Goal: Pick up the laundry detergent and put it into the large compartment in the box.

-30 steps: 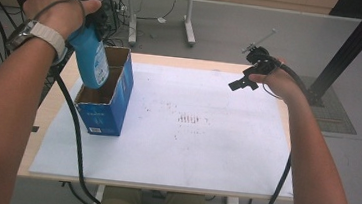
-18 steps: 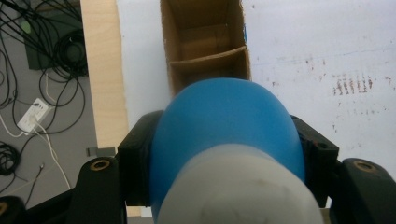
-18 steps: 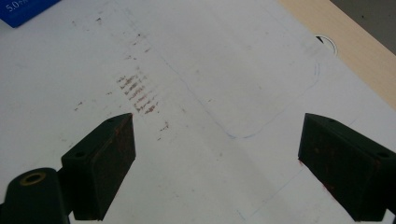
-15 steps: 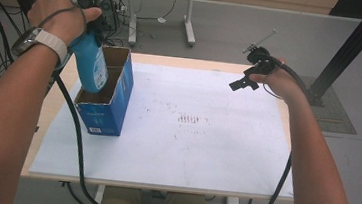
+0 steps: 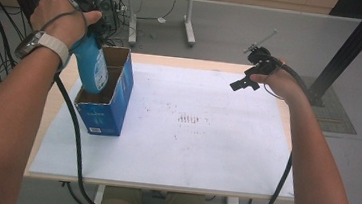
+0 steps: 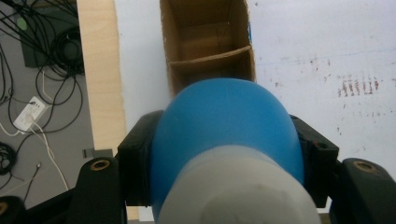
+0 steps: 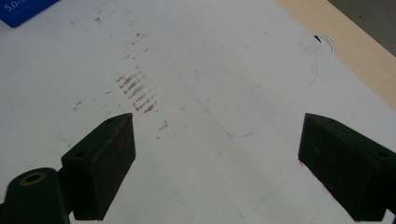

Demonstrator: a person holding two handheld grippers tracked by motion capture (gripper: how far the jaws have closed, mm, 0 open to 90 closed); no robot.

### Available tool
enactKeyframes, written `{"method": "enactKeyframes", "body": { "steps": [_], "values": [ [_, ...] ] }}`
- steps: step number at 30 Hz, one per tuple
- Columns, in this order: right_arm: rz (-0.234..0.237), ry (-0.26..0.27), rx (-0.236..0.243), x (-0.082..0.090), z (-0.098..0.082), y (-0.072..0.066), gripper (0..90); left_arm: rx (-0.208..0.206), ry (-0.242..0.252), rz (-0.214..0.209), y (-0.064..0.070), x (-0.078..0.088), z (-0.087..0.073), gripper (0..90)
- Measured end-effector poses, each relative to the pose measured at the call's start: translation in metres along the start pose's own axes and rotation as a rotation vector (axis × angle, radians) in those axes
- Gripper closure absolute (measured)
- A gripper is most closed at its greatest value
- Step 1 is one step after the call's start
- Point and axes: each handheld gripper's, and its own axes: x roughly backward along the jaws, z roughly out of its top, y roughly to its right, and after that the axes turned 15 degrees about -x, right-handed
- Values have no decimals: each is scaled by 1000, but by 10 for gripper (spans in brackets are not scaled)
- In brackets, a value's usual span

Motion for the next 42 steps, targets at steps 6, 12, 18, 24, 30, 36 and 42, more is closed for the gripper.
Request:
{"method": "enactKeyframes", "body": {
  "steps": [6,12,18,24,30,36,42],
  "values": [
    [0,0,-2,0,-1,0,109,-4,-5,0,0,-5,1,371],
    [0,-5,-8,-2,-2,2,109,-3,-6,-1,1,-14,2,372],
    [-2,-4,-12,-3,-3,3,109,-7,-1,4,2,-23,1,372],
    [-3,-7,-16,-4,-4,4,109,-8,-3,0,1,-33,1,372],
    [-3,-10,-26,-4,-5,5,109,-11,-10,3,2,-44,2,372],
    [0,-13,-19,-6,-5,6,109,-14,-20,-8,0,-55,3,372],
    [-3,-17,-27,-7,-5,7,109,-16,-18,-1,1,-63,1,372]
  ]
}}
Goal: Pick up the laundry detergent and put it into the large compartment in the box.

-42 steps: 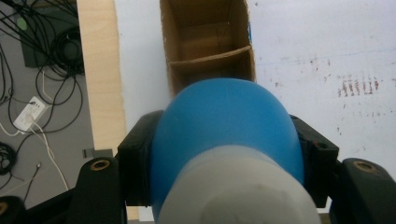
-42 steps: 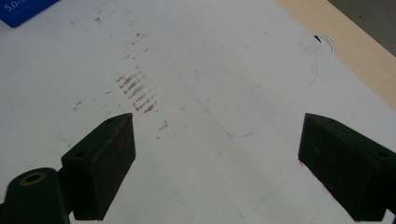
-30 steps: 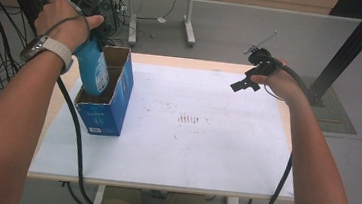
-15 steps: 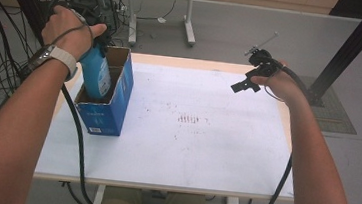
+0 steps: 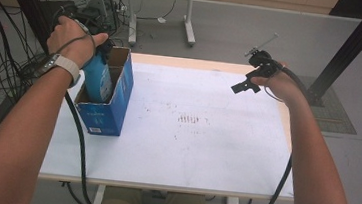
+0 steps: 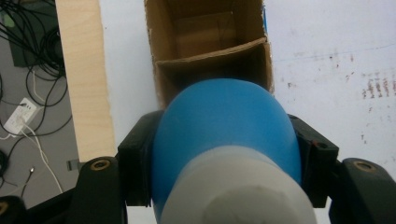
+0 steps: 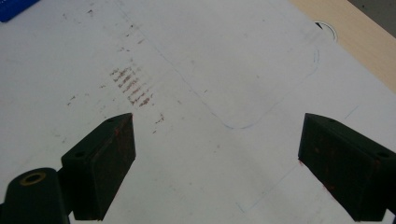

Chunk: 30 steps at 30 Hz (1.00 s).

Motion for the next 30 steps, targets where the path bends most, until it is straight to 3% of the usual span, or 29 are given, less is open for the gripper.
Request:
{"method": "enactKeyframes", "body": {
  "steps": [30],
  "values": [
    [2,-21,-14,-10,0,2,109,-23,-27,11,7,-57,1,374]
  ]
}}
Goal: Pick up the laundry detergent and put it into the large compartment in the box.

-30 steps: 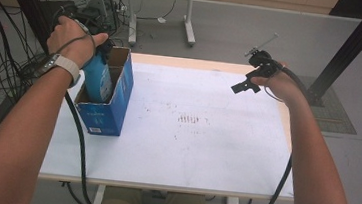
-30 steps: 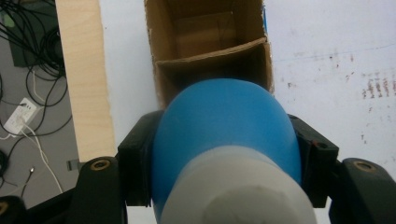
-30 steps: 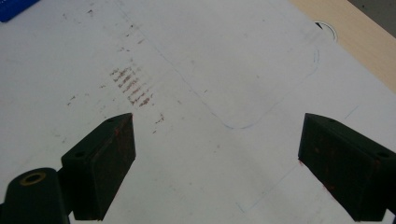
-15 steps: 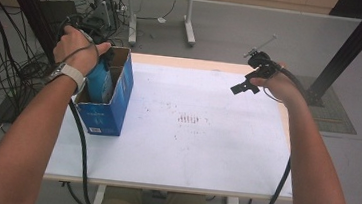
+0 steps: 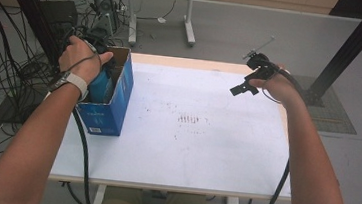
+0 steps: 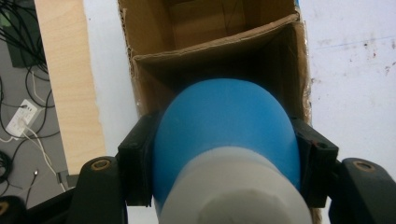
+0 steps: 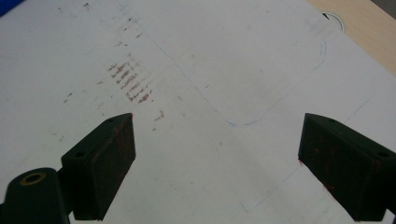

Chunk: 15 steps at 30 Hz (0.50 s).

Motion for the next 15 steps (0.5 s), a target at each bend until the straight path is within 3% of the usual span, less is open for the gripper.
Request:
{"method": "enactKeyframes", "body": {
  "steps": [15],
  "values": [
    [0,-1,-7,-1,-2,2,109,-18,-17,-3,4,-20,4,374]
  ]
}}
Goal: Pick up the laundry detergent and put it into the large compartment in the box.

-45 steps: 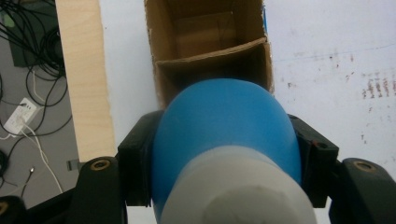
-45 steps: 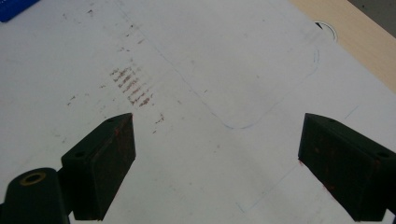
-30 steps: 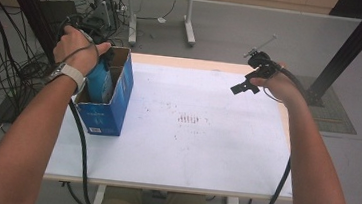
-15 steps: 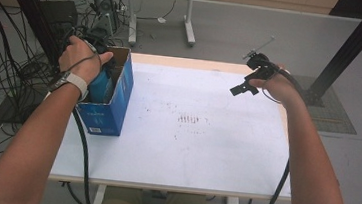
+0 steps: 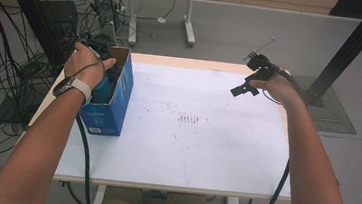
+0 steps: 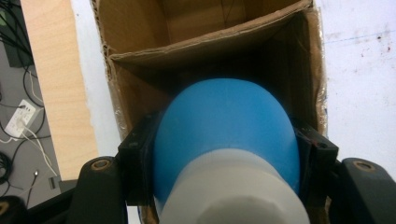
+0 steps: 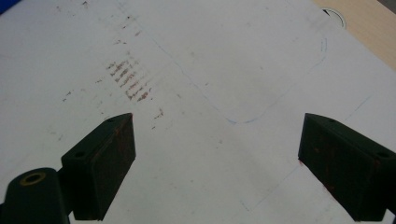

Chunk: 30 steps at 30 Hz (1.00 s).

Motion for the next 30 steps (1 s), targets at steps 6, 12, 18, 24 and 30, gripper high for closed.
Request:
{"method": "enactKeyframes", "body": {
  "steps": [6,12,18,24,30],
  "values": [
    [2,-2,0,-1,0,0,109,-9,-6,2,1,-4,2,374],
    [1,-3,0,-2,-1,0,109,-7,-13,-1,1,-11,1,374],
    [1,-3,0,-1,-1,1,109,-11,-21,-13,-1,-20,0,374],
    [-1,-3,-1,-1,-2,1,109,-7,-12,-17,-2,-23,-2,374],
    [0,-2,-3,-1,-2,0,109,-9,-12,-16,-2,-23,-3,373]
  ]
}}
